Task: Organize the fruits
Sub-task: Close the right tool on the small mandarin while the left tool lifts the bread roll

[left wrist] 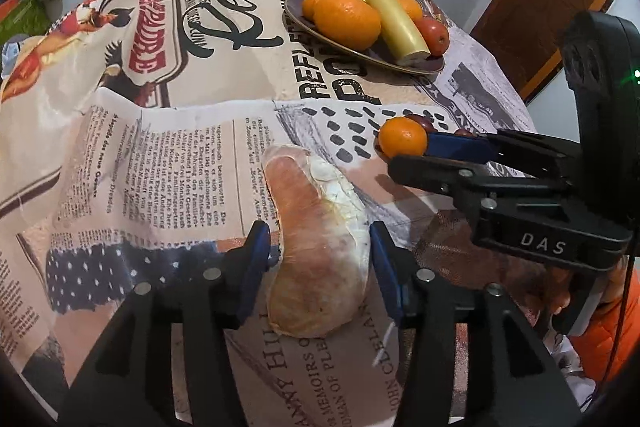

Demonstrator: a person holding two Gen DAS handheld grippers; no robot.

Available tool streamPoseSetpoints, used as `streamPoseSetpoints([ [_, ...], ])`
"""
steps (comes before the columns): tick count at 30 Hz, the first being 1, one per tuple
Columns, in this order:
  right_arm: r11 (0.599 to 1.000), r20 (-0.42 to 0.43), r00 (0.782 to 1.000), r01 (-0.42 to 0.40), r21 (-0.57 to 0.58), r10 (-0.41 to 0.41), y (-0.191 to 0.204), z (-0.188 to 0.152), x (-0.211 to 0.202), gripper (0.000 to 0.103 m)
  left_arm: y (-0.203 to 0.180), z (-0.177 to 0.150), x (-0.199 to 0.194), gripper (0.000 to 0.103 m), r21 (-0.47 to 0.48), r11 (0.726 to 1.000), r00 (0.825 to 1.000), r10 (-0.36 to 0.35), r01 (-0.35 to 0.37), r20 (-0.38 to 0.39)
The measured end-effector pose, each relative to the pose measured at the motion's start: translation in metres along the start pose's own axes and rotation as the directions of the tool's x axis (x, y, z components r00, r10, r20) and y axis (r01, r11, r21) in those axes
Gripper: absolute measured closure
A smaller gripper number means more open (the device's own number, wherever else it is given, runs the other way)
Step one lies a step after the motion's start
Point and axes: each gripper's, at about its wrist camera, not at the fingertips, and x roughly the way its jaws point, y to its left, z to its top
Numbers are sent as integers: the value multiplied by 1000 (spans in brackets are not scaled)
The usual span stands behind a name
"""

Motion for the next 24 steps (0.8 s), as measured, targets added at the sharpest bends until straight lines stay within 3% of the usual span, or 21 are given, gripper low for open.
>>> streamPoseSetpoints([
  [7,1000,4,1000,6,-24,-5,5,8,7,71,0,9,12,54,-8,1000,1000,-9,9,7],
  [13,1000,15,1000,1,-15,-1,1,5,0,71,4,14,15,58,-17,1000,1000,-21,22,14],
  [18,1000,51,999,-17,20,16,-6,4,-18,71,7,14,7,59,-34,999,999,-37,38,16],
  [24,999,116,993,29,22,-31,-10,9,-44,71,1,19,-17,60,-9,1000,997,6,-5,79],
])
